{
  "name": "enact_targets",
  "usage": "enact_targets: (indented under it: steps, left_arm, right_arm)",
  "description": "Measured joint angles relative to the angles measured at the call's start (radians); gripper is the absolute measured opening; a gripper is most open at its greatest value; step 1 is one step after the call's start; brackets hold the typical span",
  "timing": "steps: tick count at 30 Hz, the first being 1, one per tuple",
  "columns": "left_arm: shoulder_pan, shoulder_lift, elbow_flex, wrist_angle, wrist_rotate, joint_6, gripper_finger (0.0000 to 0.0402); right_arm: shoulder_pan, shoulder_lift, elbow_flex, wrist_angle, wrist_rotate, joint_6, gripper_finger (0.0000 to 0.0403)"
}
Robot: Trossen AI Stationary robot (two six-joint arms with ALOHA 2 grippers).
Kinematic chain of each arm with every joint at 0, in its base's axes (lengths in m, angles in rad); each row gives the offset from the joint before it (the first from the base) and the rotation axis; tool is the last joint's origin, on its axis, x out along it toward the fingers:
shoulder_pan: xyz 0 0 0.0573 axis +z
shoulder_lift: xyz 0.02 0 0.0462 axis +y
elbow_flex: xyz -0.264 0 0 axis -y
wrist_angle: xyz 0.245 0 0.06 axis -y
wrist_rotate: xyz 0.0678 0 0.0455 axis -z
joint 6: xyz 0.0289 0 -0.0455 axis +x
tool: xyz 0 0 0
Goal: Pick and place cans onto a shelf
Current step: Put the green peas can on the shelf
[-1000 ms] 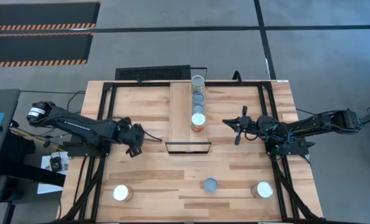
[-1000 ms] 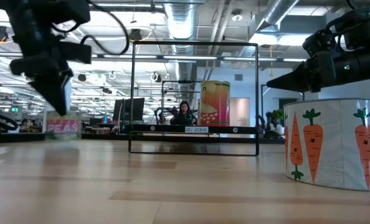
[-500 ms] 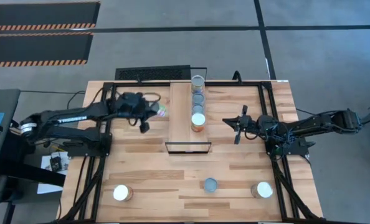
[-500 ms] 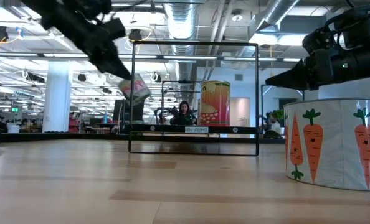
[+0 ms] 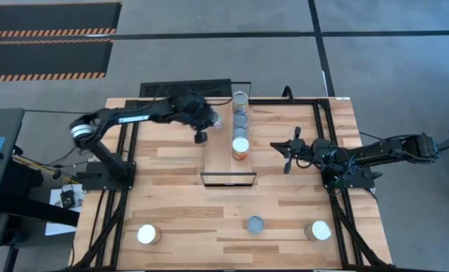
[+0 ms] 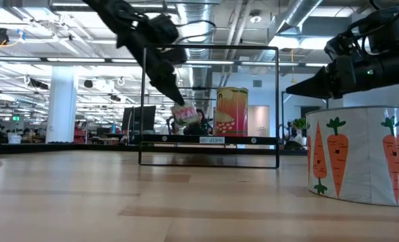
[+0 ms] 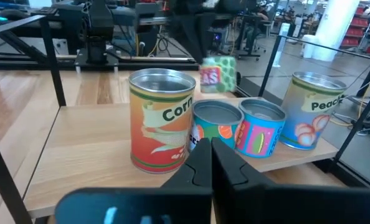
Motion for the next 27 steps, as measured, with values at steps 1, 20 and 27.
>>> enact_targets:
  steps: [1, 20, 27]
  left_arm:
    - [0.003, 0.027, 0.031, -0.022, 0.001, 0.0, 0.0]
    - [0.006, 0.177, 0.2, -0.09, 0.031, -0.014, 0.0]
    - [0.004, 0.209, 0.207, -0.099, 0.035, -0.011, 0.0]
  right_arm:
    - [0.0, 0.0, 0.0, -0.002, 0.0, 0.0, 0.0008]
    - [0.0, 0.0, 0.001, -0.011, -0.005, 0.004, 0.0008]
    - [0.002, 0.0, 0.002, -0.005, -0.005, 0.008, 0.0008]
